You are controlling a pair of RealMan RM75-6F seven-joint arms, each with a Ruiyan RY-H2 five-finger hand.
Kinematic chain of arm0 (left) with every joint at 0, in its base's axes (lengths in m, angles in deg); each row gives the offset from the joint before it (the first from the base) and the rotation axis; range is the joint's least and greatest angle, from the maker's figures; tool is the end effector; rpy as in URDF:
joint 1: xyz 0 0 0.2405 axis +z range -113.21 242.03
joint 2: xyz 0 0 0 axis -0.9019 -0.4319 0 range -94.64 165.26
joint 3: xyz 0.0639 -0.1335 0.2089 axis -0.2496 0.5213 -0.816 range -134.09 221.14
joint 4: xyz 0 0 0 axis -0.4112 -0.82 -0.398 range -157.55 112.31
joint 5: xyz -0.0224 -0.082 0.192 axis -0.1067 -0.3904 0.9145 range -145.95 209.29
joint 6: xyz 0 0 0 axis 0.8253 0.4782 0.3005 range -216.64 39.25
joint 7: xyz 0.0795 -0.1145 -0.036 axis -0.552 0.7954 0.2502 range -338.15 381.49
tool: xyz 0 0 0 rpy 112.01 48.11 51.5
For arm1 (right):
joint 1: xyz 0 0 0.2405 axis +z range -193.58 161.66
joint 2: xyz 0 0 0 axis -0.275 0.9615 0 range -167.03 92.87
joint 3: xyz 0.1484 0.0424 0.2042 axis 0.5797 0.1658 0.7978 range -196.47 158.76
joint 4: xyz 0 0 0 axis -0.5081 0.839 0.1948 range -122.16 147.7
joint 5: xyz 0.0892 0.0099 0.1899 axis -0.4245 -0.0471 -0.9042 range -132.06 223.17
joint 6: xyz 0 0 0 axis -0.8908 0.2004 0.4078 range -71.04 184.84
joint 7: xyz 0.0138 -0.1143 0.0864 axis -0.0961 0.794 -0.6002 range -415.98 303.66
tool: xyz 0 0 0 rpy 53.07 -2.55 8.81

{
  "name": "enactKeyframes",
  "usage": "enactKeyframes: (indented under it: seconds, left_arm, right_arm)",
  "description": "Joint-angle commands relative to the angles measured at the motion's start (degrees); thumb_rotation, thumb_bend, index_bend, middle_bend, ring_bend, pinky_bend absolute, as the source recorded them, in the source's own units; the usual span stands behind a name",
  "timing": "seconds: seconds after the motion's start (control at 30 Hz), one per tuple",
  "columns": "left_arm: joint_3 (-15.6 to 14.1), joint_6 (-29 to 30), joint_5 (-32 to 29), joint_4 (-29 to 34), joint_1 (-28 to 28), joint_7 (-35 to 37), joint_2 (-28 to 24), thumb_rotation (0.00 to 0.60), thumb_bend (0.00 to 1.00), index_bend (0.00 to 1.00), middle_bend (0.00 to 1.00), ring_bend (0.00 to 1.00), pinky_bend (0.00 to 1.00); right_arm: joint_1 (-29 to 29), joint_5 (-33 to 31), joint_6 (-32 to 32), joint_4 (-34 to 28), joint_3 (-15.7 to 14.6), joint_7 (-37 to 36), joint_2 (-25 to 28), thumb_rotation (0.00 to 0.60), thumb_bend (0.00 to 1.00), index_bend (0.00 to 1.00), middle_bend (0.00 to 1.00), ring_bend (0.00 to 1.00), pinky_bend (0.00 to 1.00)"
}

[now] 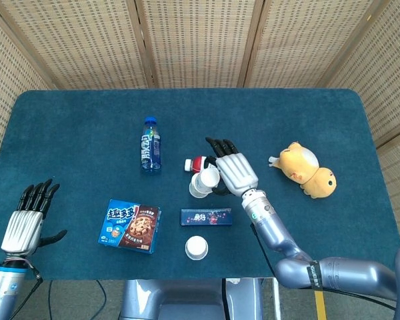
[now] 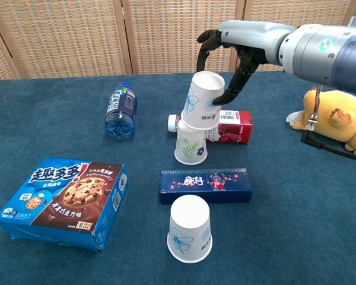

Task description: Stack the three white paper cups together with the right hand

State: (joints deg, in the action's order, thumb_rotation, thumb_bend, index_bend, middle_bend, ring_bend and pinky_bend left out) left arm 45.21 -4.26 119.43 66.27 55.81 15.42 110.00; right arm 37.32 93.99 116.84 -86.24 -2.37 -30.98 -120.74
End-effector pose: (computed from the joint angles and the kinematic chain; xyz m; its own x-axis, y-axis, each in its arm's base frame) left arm -0.2885 0.1950 0.0990 0.3876 0.0138 0.9217 0.9172 -0.1063 -0.3841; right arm -0.0531 -0.3591 0.0213 0.2993 -0.2271 0.9267 -0.9006 -0.3882 0.1957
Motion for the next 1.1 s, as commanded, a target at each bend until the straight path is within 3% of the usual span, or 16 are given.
enactKeyframes:
  seconds: [0.03,0.67,0.9,1.1]
  left_arm:
    - [0.03,-0.19,-0.1,-0.07,-0.06,0.13,-0.01,0.6,0.11,0.02,0.0,0.0,0.0]
    - [0.15,-1.04,-0.56,-0.3,-0.33,0.01,0.29,0.6,0.11,0.02,0.0,0.0,0.0]
    - [0.28,-1.12,-0.83,-0.31,-0.33,0.22,0.23,0.6,0.11,0.02,0.0,0.0,0.0]
    - [0.29,-0.96,-0.65,-0.21,-0.32,0.19,0.17,0.6,0.11,0.02,0.0,0.0,0.0]
  right_arm:
    - [0.75,-0.47,-0.78,1.71,0.05,-0.1,-1.43,0.6,0.32,0.49,0.08,0.0,0.0]
    - [2.7,0.81,-2.66,9.05,0.33,-1.73,-6.63,0.6,0.3,0.48,0.07,0.0,0.0]
    - [2.8,0.78,-3.86,10.38,-0.17,-2.04,-7.28,0.6,0.24,0.31,0.02,0.0,0.0]
    - [2.32,1.44,-3.64,9.86,-0.34,-2.28,-6.65,0.6,0.23,0.28,0.02,0.0,0.0]
